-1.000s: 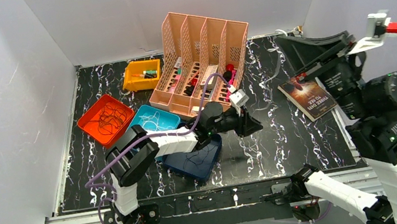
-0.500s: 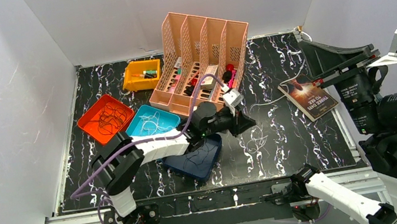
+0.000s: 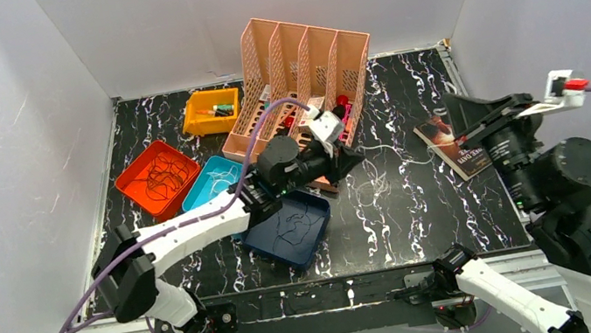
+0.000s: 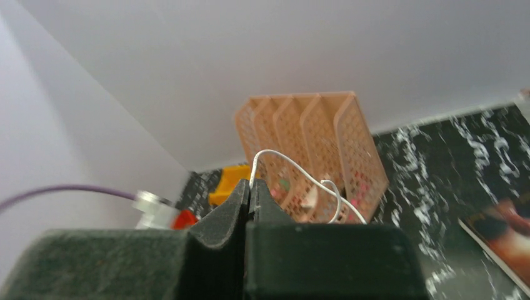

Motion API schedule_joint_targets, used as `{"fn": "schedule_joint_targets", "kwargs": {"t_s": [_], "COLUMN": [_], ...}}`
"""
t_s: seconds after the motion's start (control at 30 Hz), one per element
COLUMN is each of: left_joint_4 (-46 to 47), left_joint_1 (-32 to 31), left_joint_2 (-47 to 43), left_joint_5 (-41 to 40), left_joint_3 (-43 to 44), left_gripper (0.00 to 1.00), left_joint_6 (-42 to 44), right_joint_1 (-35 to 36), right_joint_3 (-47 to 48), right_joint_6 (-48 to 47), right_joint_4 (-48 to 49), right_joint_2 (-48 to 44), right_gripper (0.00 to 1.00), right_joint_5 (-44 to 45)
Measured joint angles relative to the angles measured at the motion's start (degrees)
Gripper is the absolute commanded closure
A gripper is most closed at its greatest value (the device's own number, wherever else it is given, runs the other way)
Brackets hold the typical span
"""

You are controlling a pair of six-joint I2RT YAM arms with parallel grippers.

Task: Untangle the cables

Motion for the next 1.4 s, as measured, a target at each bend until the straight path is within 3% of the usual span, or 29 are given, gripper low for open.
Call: {"fn": "schedule_joint_targets", "kwargs": {"t_s": [0.33, 0.57, 0.73, 0.87, 1.13, 1.4], "left_joint_4": [-12.0, -20.0, -26.0, -30.9, -42.2, -53.4], "left_joint_1": [1.3, 2.2, 3.4, 4.1, 6.0, 16.1], "left_joint_2": [-8.8, -9.0, -9.0, -9.0, -12.9, -22.1], "left_joint_5": [-7.7, -10.9, -13.1, -15.8, -26.2, -38.5], "left_joint_3": [11.2, 18.5, 23.6, 28.5, 28.4, 17.8], "left_gripper": [1.00, 1.00, 1.00, 1.00, 1.00, 1.00], "left_joint_6": [6.0, 7.9, 8.3, 9.2, 10.0, 4.2], "right_joint_1": [0.0, 0.0, 0.0, 0.0, 0.0, 3.8], "right_joint_3": [-14.0, -19.4, -21.9, -25.0, -25.4, -21.1], "right_joint_6": [6.3, 9.2, 9.9, 9.5, 8.5, 8.2], "right_joint_4": [-14.1, -15.5, -13.0, -6.0, 9.1, 19.1], "right_joint_2": [-3.1, -4.3, -5.0, -4.7, 10.1, 30.0], "right_gripper": [0.94, 0.81, 1.00, 1.00, 1.00, 1.00], "right_joint_5": [5.8, 5.3, 1.6, -7.4, -27.1, -37.9]}}
